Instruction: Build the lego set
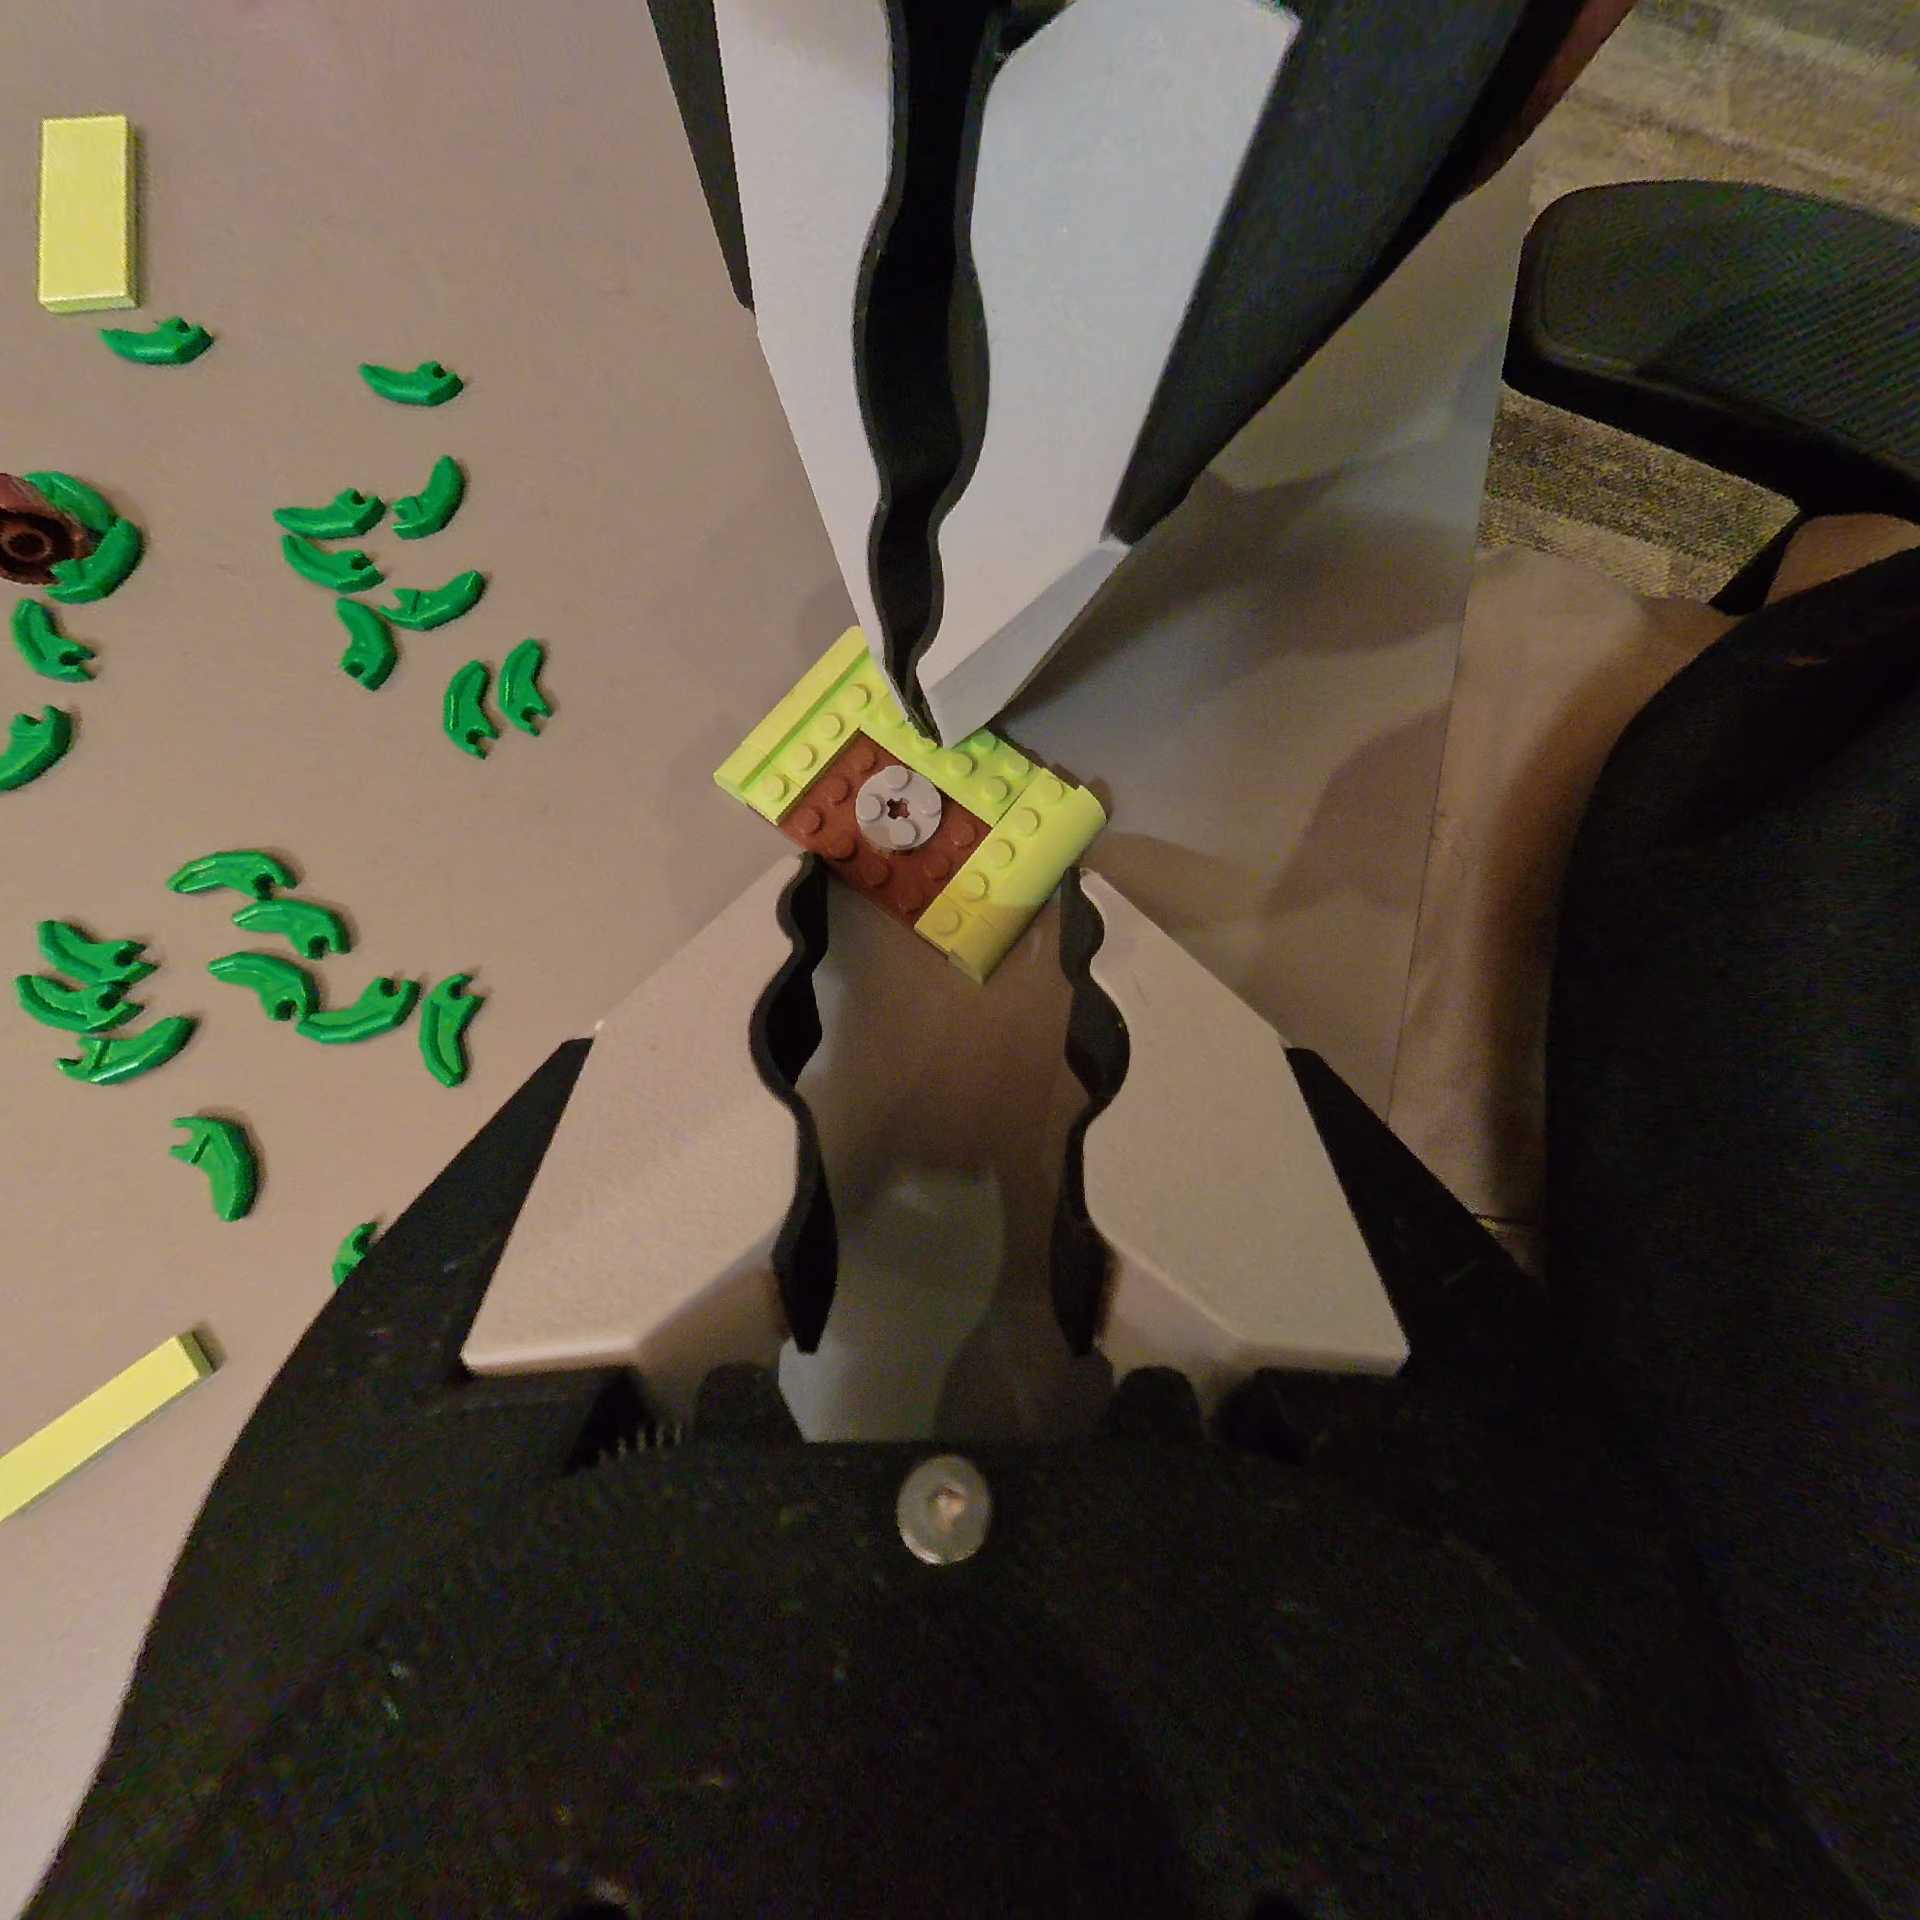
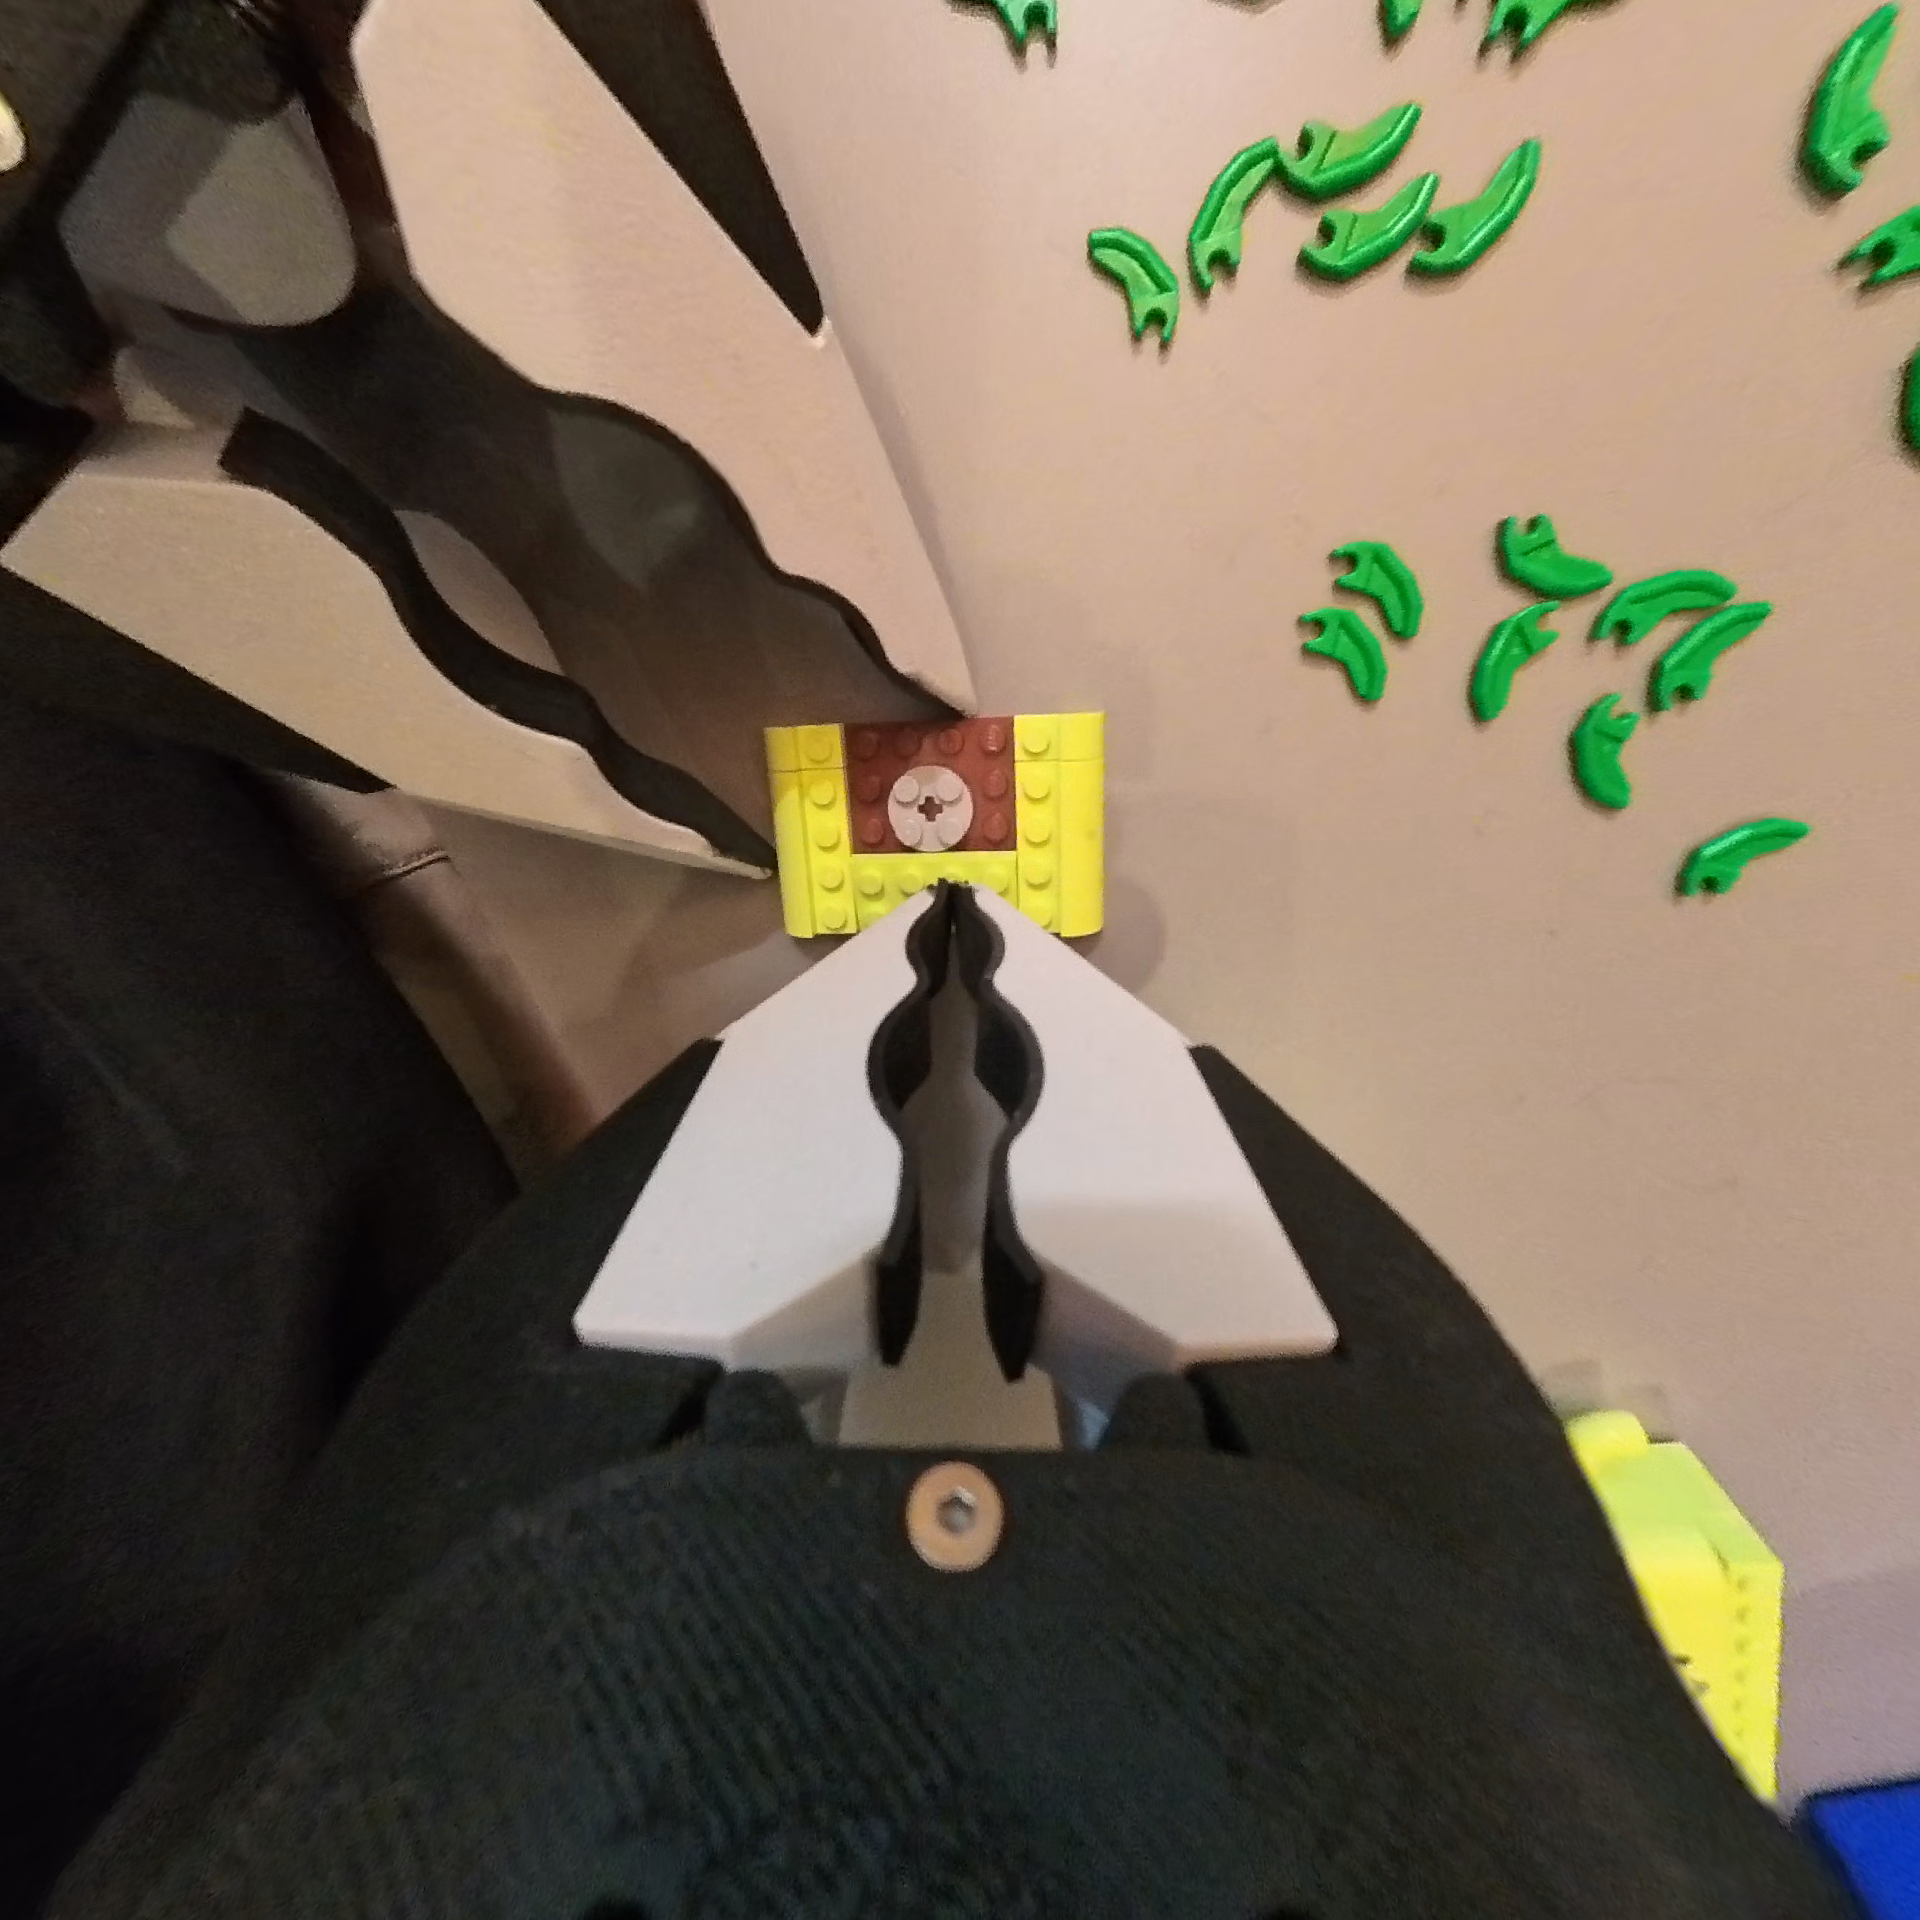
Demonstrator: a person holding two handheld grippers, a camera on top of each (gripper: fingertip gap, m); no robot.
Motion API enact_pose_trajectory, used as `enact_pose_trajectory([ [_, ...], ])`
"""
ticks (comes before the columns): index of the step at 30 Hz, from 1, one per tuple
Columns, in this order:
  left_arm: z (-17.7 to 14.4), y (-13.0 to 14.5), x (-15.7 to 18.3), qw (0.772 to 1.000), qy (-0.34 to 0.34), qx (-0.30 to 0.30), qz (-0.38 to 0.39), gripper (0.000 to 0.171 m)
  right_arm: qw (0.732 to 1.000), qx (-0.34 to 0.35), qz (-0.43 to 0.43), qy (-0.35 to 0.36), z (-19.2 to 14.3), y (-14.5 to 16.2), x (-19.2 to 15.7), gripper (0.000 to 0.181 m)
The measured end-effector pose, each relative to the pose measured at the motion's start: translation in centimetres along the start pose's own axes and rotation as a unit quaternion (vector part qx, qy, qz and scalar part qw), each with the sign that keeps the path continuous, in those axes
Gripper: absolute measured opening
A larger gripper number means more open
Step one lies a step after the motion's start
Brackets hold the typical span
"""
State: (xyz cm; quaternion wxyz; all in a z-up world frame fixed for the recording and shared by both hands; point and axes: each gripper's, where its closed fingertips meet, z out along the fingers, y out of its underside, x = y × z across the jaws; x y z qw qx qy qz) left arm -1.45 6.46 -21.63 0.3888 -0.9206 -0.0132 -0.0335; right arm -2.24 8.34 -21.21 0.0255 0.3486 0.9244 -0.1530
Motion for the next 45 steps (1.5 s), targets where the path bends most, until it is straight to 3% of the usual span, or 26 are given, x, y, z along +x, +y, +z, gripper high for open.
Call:
enact_pose_trajectory([
  [8,0.0,0.0,0.0,1.0,0.001,0.001,-0.002,0.044,0.997,-0.072,-0.021,0.013,0.0,0.0,0.0,0.0],
  [13,0.0,-0.1,0.0,1.0,0.002,0.001,-0.003,0.044,1.0,0.002,-0.007,-0.024,-0.1,0.0,0.0,0.0],
  [18,-0.1,-0.1,-0.3,1.0,0.001,0.003,-0.015,0.036,0.993,0.107,-0.029,0.039,-1.0,-0.2,0.7,0.0],
  [24,-0.1,-0.1,-0.2,1.0,0.012,0.005,-0.021,0.037,0.982,0.182,-0.042,0.036,-1.2,-0.9,0.0,0.0],
  [33,-0.1,-0.1,-0.2,1.0,0.015,0.006,-0.025,0.035,0.985,0.167,-0.03,0.028,-0.2,-0.9,0.2,0.0],
  [38,-0.1,-0.1,-0.2,1.0,0.011,0.005,-0.022,0.035,0.979,0.188,-0.056,0.059,-0.6,-0.9,0.6,0.0],
  [45,-0.1,-0.2,-0.1,0.999,0.021,0.007,-0.03,0.034,0.975,0.216,-0.032,0.051,-0.8,-0.4,0.2,0.0],
])
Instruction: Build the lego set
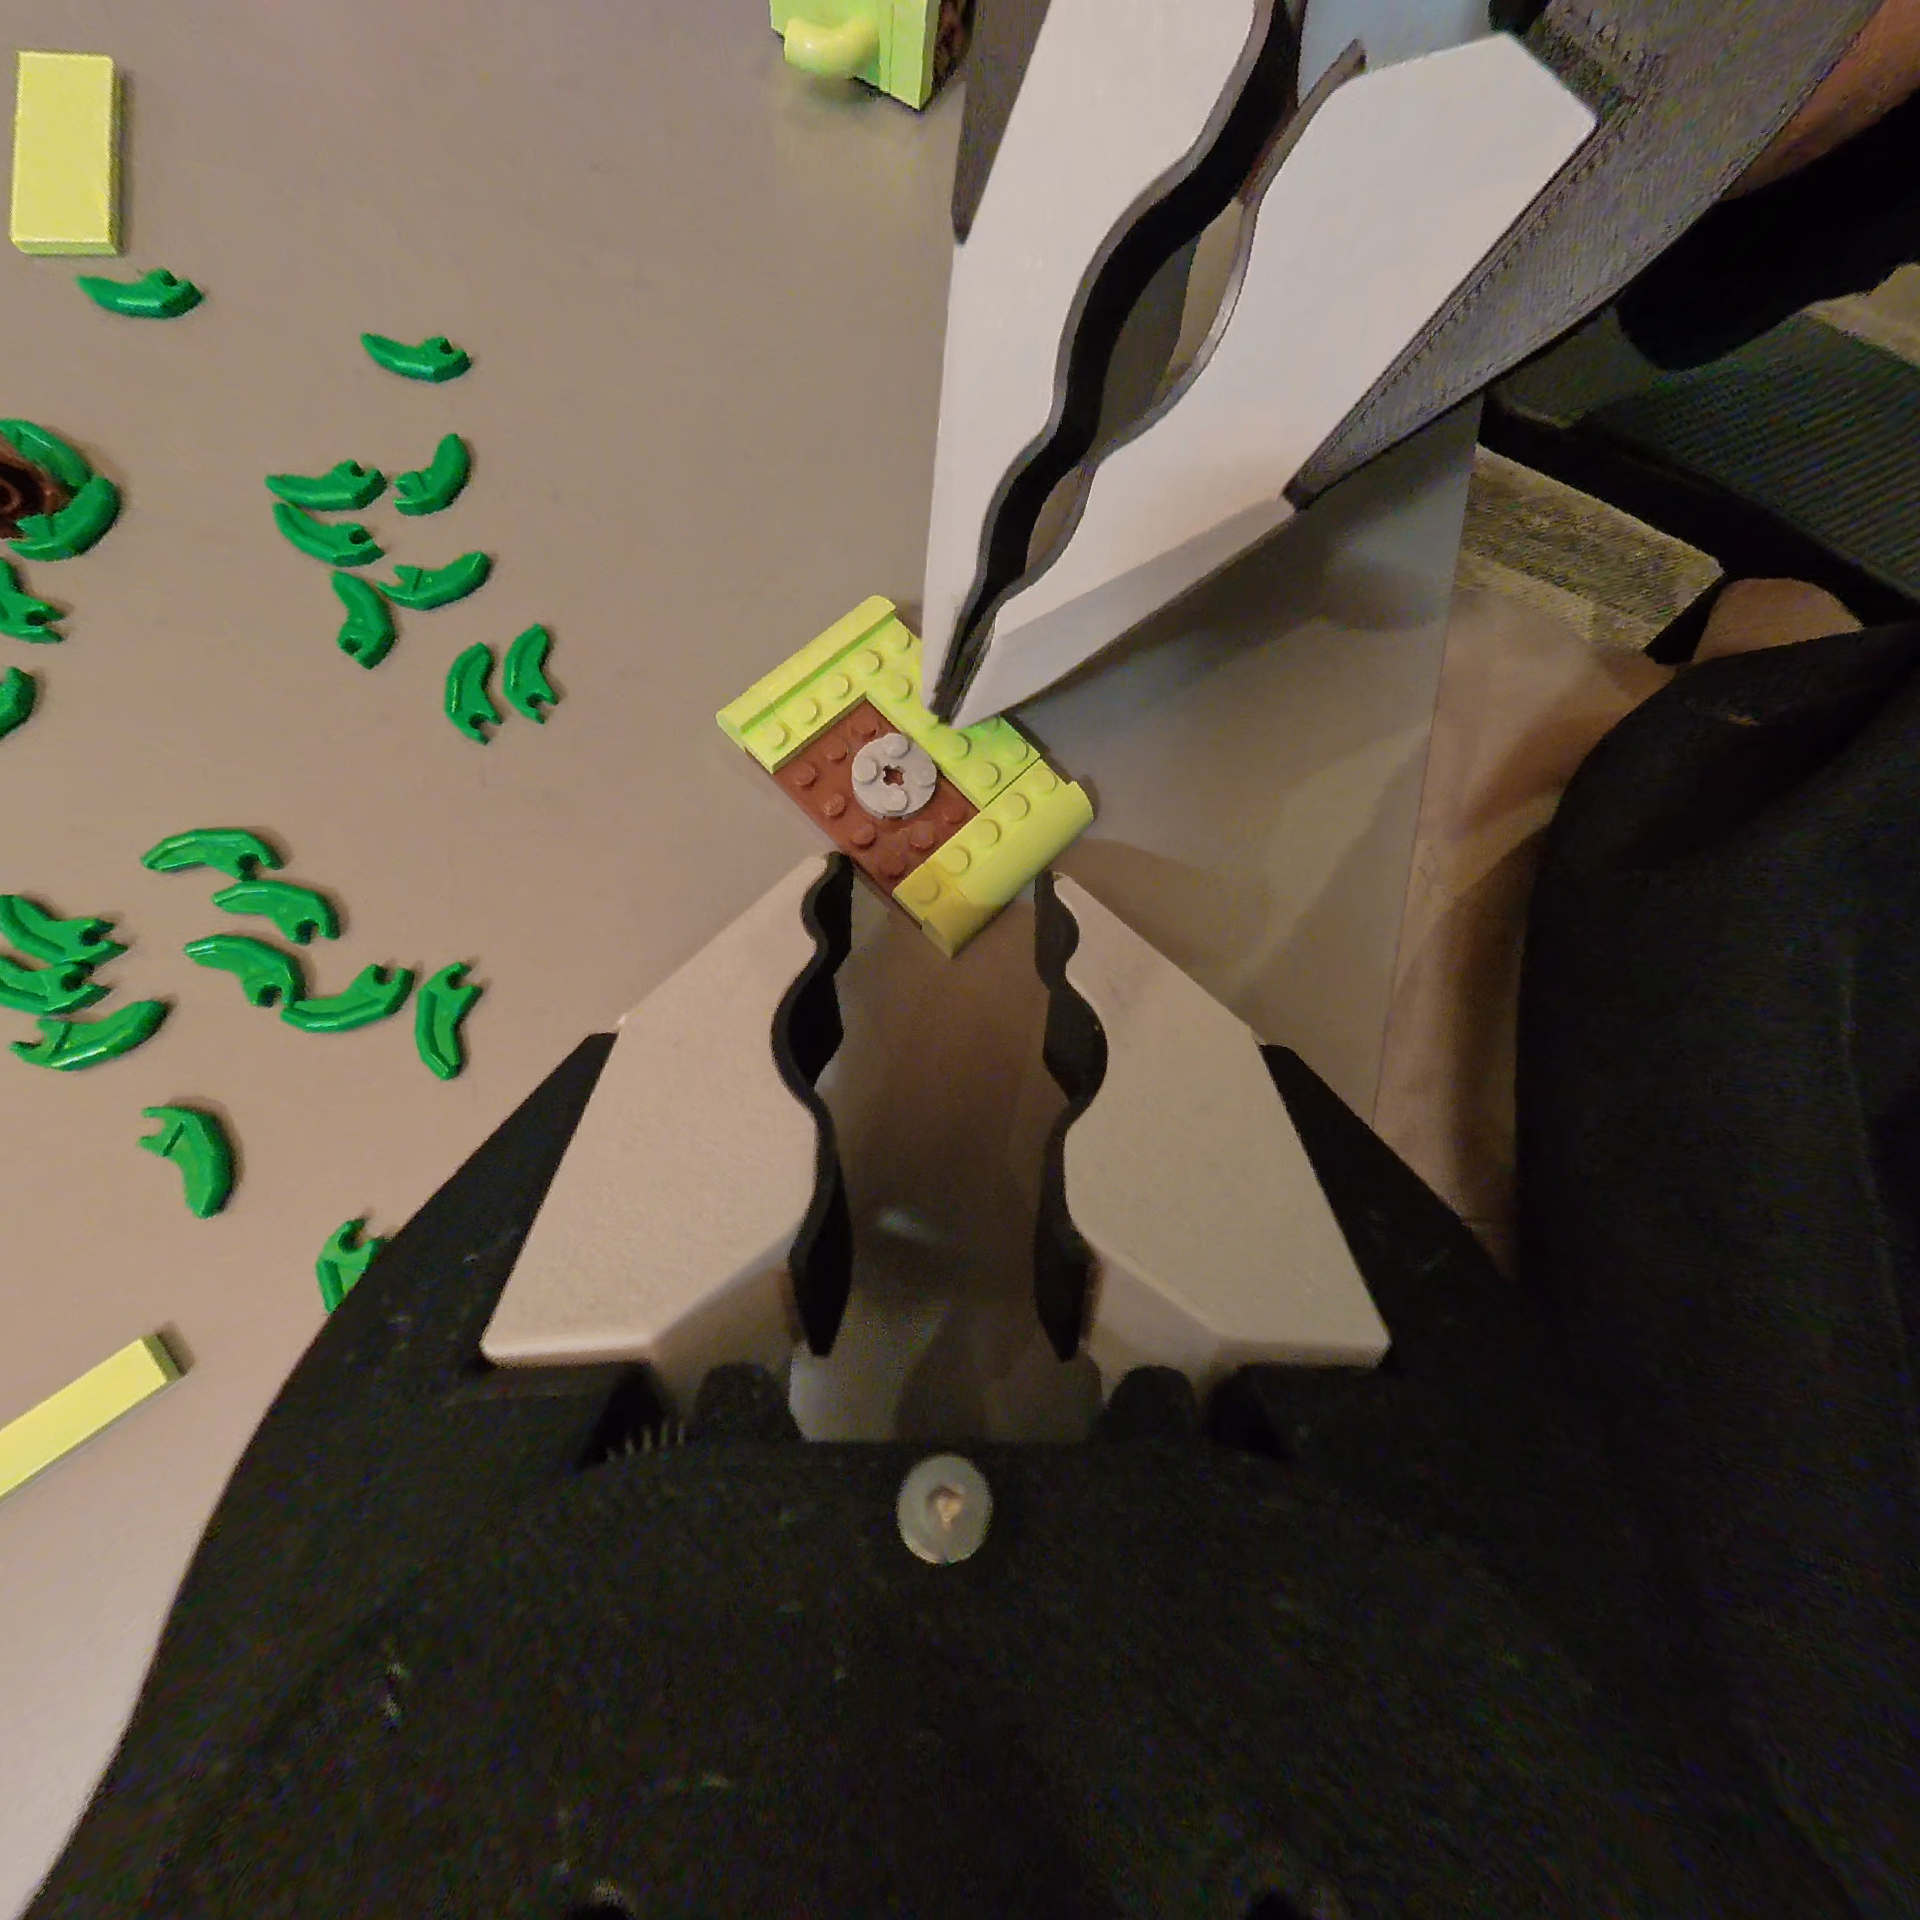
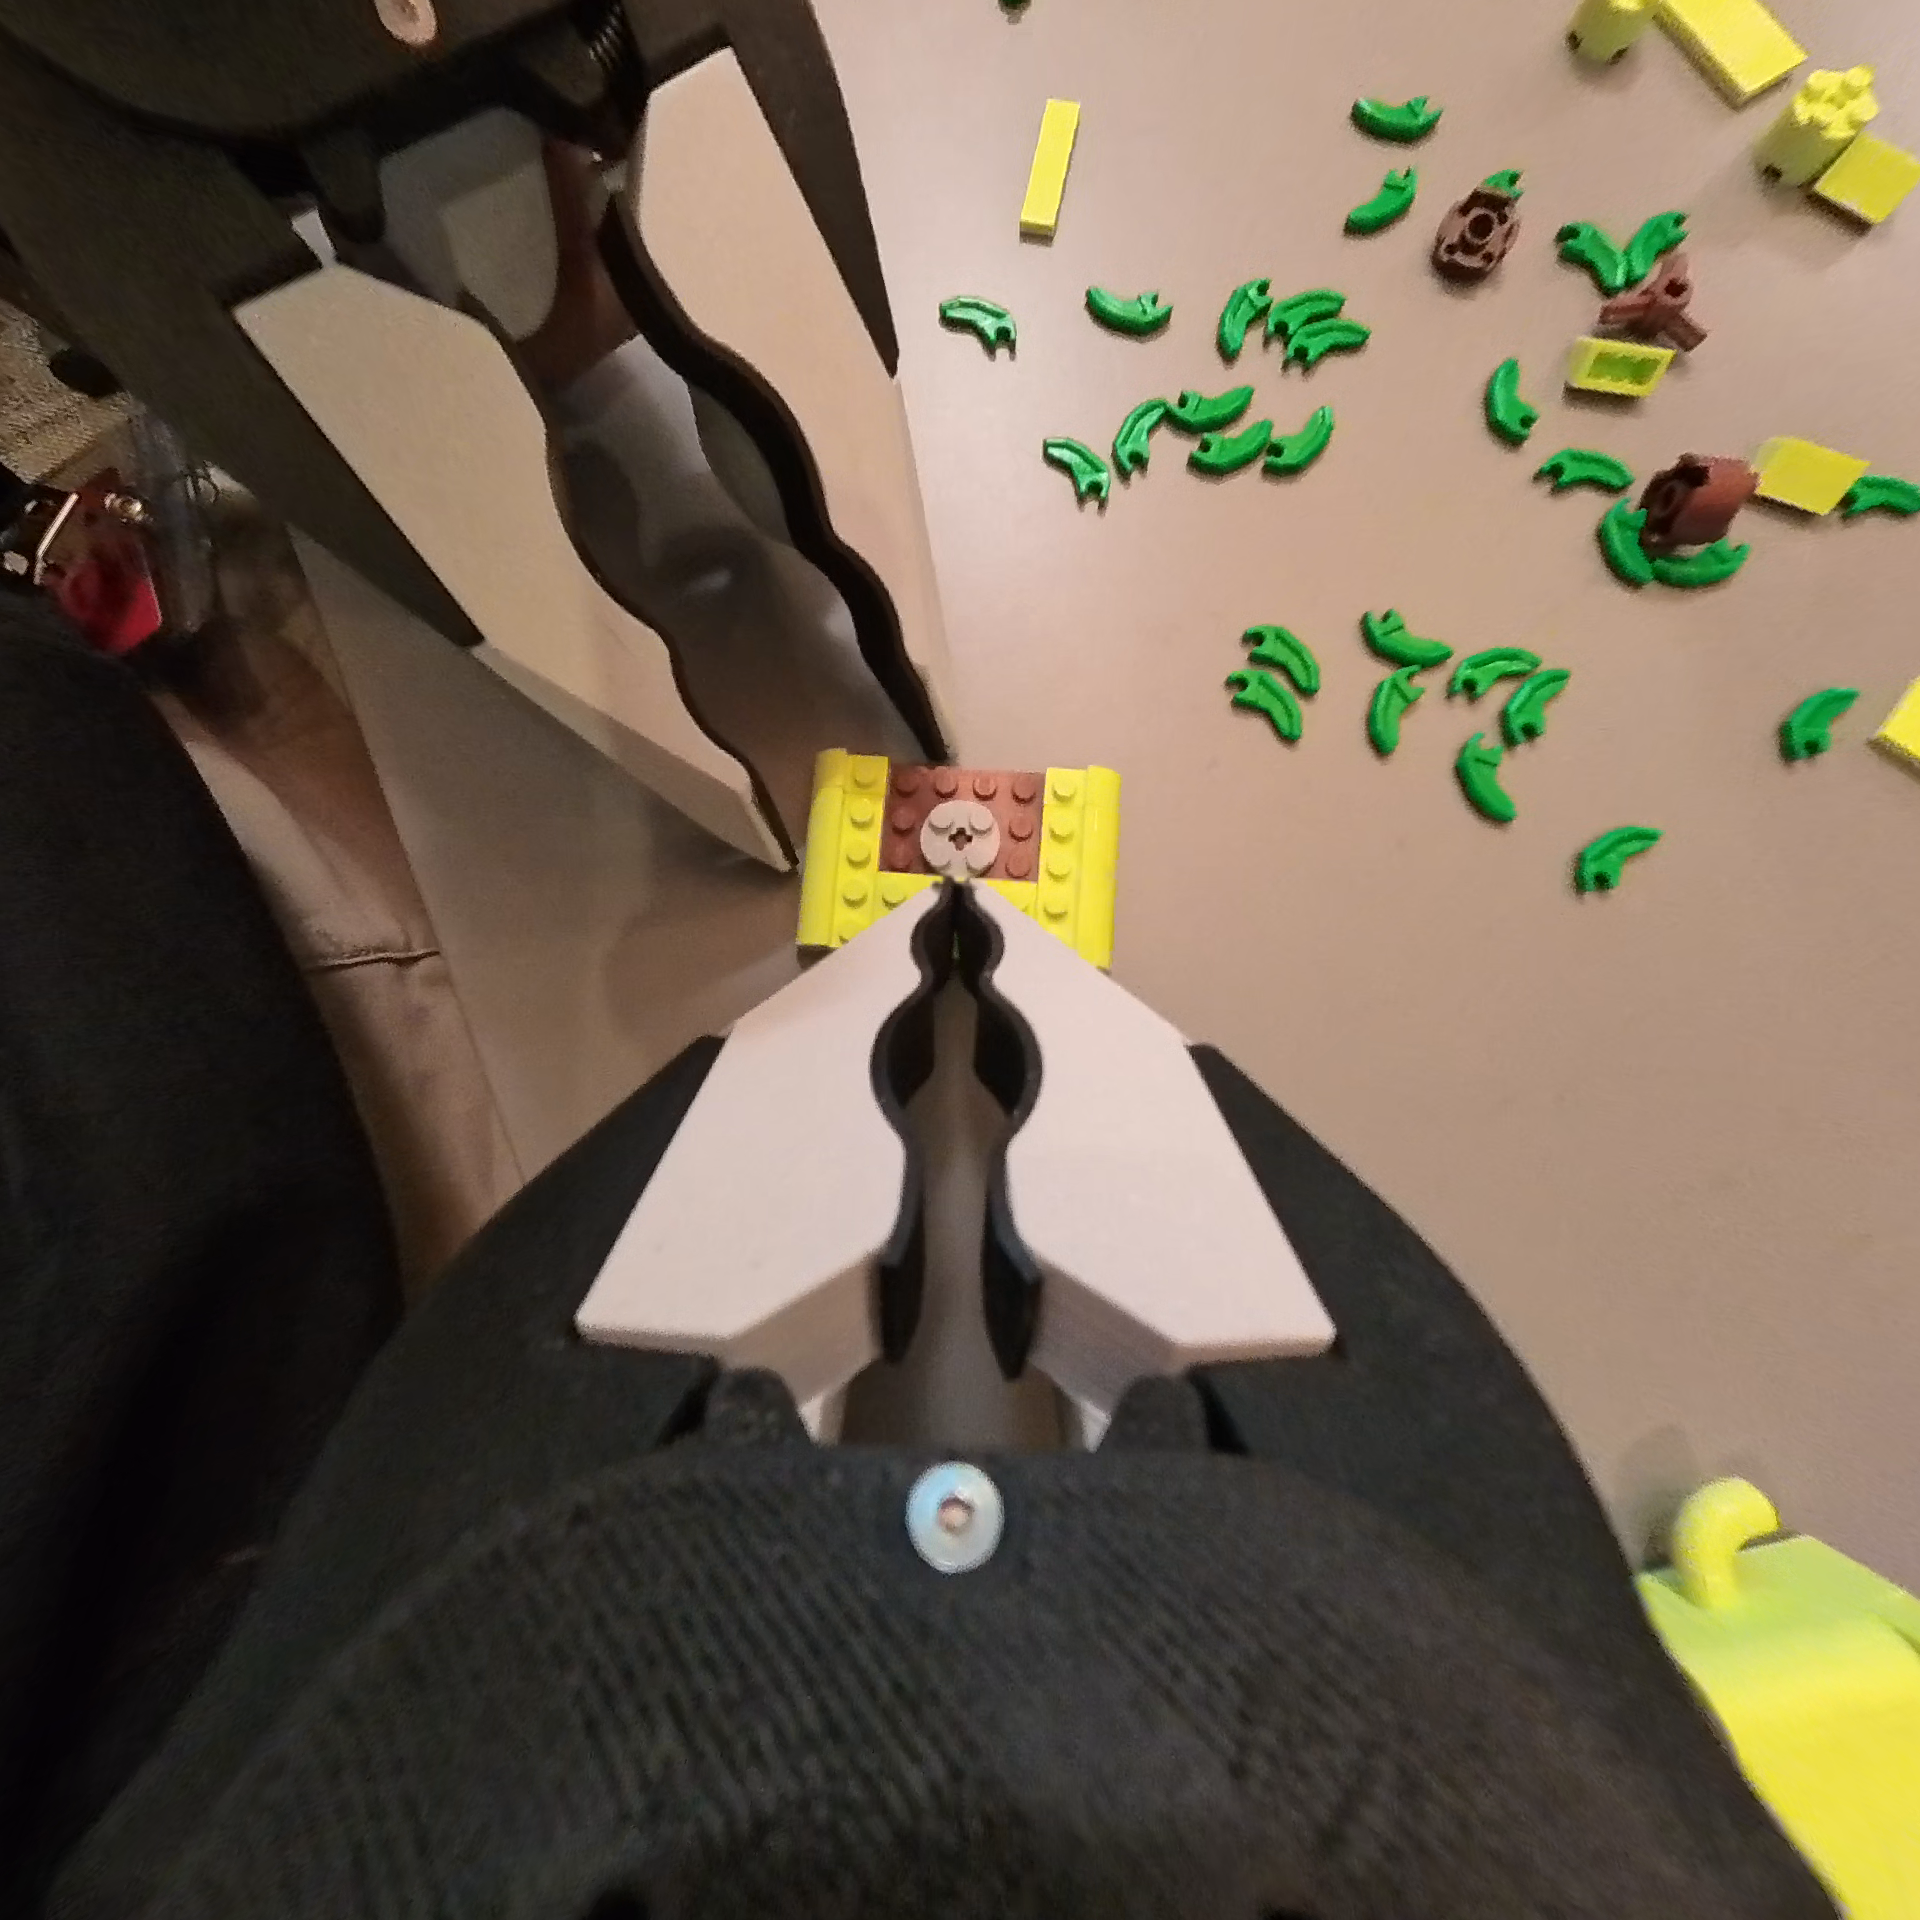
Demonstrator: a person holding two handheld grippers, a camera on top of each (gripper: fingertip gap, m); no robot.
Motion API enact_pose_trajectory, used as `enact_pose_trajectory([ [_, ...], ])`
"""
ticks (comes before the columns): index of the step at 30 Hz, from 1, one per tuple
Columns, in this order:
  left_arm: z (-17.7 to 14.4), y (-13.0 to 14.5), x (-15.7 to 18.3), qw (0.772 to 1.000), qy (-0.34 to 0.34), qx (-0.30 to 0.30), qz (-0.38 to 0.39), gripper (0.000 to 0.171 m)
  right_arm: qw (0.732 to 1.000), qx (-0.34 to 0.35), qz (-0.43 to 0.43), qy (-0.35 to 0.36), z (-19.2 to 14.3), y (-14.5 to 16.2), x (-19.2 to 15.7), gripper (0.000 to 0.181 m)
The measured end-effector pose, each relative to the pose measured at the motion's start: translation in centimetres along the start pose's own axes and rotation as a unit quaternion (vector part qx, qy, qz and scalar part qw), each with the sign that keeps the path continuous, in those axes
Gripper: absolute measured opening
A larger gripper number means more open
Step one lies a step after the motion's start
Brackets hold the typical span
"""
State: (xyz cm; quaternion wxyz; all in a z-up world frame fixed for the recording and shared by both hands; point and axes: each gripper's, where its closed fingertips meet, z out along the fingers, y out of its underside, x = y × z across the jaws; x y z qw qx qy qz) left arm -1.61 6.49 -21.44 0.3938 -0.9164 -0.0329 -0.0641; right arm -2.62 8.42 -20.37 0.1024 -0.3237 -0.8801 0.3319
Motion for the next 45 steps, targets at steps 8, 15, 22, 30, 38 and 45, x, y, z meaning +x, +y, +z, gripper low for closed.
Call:
enact_pose_trajectory([
  [8,0.0,0.0,-0.1,1.0,0.003,0.001,-0.006,0.032,1.0,-0.006,0.025,-0.002,0.3,-0.1,-0.1,0.0],
  [15,0.0,0.0,0.0,1.0,0.001,0.0,-0.003,0.032,0.998,0.031,0.045,0.007,0.5,-0.1,-0.3,0.0],
  [22,0.0,0.0,0.0,1.0,0.002,0.0,-0.004,0.032,0.997,0.05,0.054,0.022,0.5,0.0,-0.3,0.0],
  [30,0.1,0.1,-0.1,1.0,-0.013,-0.003,0.01,0.031,0.991,0.092,0.097,0.014,0.0,-0.9,0.0,0.0],
  [38,0.0,0.0,-0.1,1.0,0.011,0.002,-0.016,0.03,0.994,0.055,0.043,0.082,0.4,0.0,0.6,0.0],
  [45,-0.1,0.0,-0.1,1.0,0.014,0.003,-0.019,0.03,0.993,0.07,0.064,0.077,0.7,-0.1,0.4,0.0],
])
